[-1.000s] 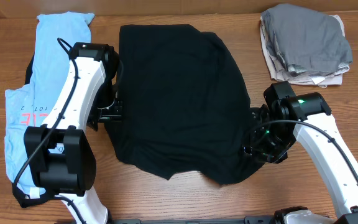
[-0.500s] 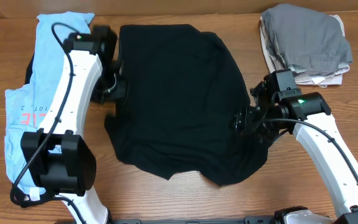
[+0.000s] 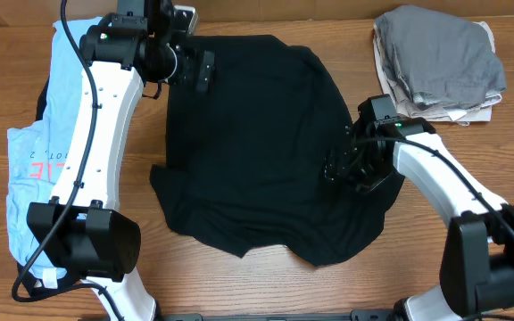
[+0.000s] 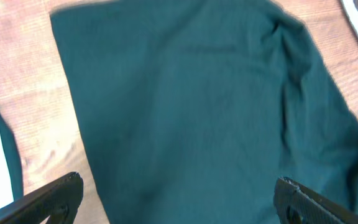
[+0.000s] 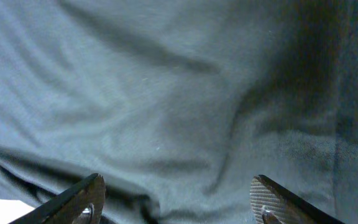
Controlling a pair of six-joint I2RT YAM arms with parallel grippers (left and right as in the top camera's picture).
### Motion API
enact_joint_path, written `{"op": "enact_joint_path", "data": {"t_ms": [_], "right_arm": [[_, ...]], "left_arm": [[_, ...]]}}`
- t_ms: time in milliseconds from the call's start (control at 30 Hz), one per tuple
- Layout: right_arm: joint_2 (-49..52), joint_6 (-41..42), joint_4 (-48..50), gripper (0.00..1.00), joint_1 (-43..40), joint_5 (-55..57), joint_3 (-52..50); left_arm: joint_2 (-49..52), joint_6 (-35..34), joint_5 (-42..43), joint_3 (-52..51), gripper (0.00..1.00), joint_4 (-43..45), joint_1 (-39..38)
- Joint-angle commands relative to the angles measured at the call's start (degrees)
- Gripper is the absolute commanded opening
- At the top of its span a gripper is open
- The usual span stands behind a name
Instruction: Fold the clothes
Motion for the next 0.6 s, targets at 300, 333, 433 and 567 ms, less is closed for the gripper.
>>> {"op": "enact_joint_path", "data": {"t_ms": [300,333,433,567], "right_arm": [[7.15,9.18,0.52,0.82,-1.92,6.75,-0.26],[7.15,9.18,0.50,0.82,-2.75,6.75,-0.26],[7.15,9.16,0.07,0.84,-6.23,6.80,-0.26],[7.15,8.41,-0.79,0.85,-11.87,6.93,-0.26]], "left_arm": [[-0.57,1.31,-0.13,1.09,1.00,7.23,0.09],[-0.55,1.31,-1.05,1.09,1.00,7.30,0.09],[-0.44,1.31,-4.17,1.07,1.00,7.19,0.09],[-0.22,1.36,-6.64,0.92,1.00,7.04,0.09]]}}
